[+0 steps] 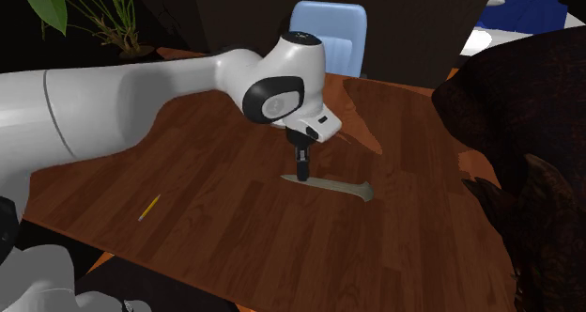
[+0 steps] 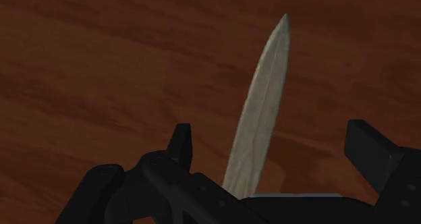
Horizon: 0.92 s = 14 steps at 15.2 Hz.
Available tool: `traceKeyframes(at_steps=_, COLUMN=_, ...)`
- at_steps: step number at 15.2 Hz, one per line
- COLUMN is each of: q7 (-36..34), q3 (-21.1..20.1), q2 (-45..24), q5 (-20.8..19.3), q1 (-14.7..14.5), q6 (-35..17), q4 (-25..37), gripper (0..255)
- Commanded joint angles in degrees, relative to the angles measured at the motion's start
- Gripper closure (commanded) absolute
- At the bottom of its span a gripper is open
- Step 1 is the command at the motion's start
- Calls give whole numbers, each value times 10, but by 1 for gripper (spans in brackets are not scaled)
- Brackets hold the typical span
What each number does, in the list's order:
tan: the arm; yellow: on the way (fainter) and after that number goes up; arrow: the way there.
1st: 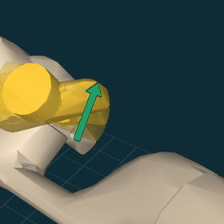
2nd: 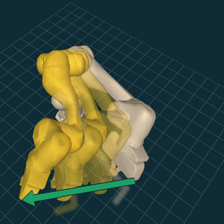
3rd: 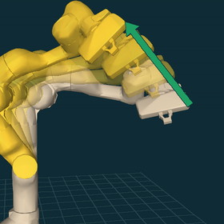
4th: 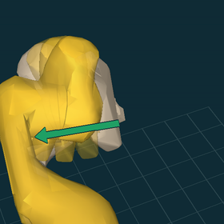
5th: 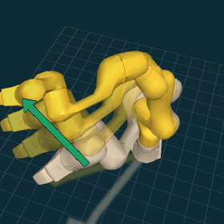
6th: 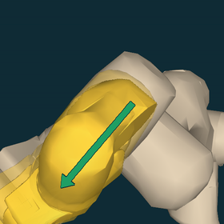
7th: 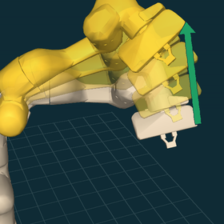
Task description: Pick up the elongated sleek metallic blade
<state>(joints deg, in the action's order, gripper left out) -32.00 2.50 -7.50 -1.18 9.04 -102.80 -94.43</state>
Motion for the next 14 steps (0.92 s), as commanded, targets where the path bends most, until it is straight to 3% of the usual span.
traceKeyframes(at_steps=1, q7=-30, q3=7, q2=-44, q5=2, q1=6, q6=10, q4=47, gripper=0)
traceKeyframes(at_steps=6, q7=-83, q3=26, q2=-144, q5=13, q1=23, q6=43, q4=165, gripper=0)
traceKeyframes(at_steps=14, q7=-84, q3=25, q2=-145, q5=13, q1=22, q6=-15, q4=108, gripper=0)
